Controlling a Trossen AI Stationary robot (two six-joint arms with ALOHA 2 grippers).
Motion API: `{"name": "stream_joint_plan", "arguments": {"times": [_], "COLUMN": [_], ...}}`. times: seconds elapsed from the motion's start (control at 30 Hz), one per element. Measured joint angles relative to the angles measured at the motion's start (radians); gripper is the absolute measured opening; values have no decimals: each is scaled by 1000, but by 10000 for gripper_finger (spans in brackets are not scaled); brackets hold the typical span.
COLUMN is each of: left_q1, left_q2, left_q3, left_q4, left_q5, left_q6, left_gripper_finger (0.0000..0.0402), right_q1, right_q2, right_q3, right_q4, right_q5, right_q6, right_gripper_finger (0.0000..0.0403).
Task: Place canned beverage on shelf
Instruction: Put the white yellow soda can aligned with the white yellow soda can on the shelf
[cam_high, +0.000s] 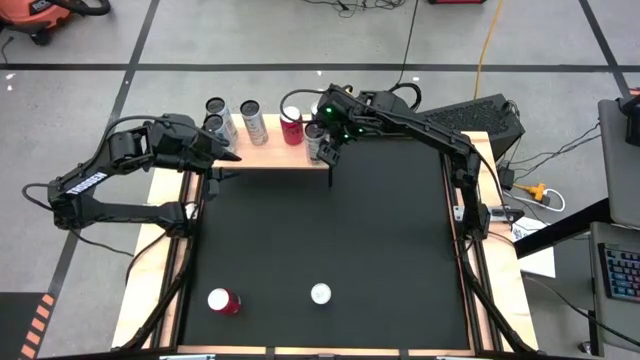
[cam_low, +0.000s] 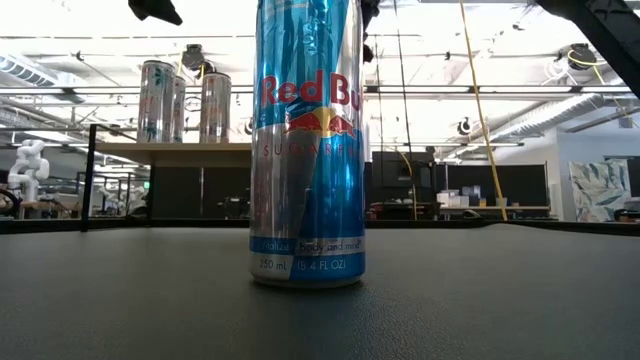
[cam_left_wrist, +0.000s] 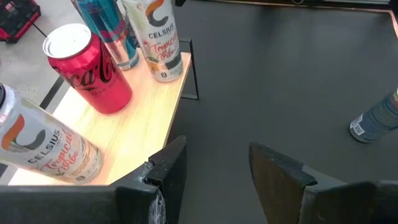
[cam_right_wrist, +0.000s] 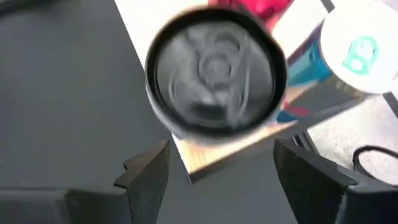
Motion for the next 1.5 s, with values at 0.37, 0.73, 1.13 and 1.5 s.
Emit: {"name": "stream_joint_plan", "arguments": {"times": [0.37, 0.73, 1.13, 1.5], "left_q1": [0, 0, 0, 0], "left_q2": [0, 0, 0, 0], "left_q3": [0, 0, 0, 0], "left_q4": [-32, -60, -60, -60], "left_q5": [0, 0, -3, -3], "left_q6": [0, 27, 26, 26], "left_gripper_finger": [178, 178, 178, 178], "right_q1": [3, 3, 7, 6], "right_q2": [-31, -30, 65, 69], "right_q3": [0, 0, -1, -2], "right_q4": [-25, -42, -112, -38], "right_q5": [1, 57, 55, 59], "right_q6": [10, 106, 217, 254], "right_gripper_finger": [267, 248, 74, 12]}}
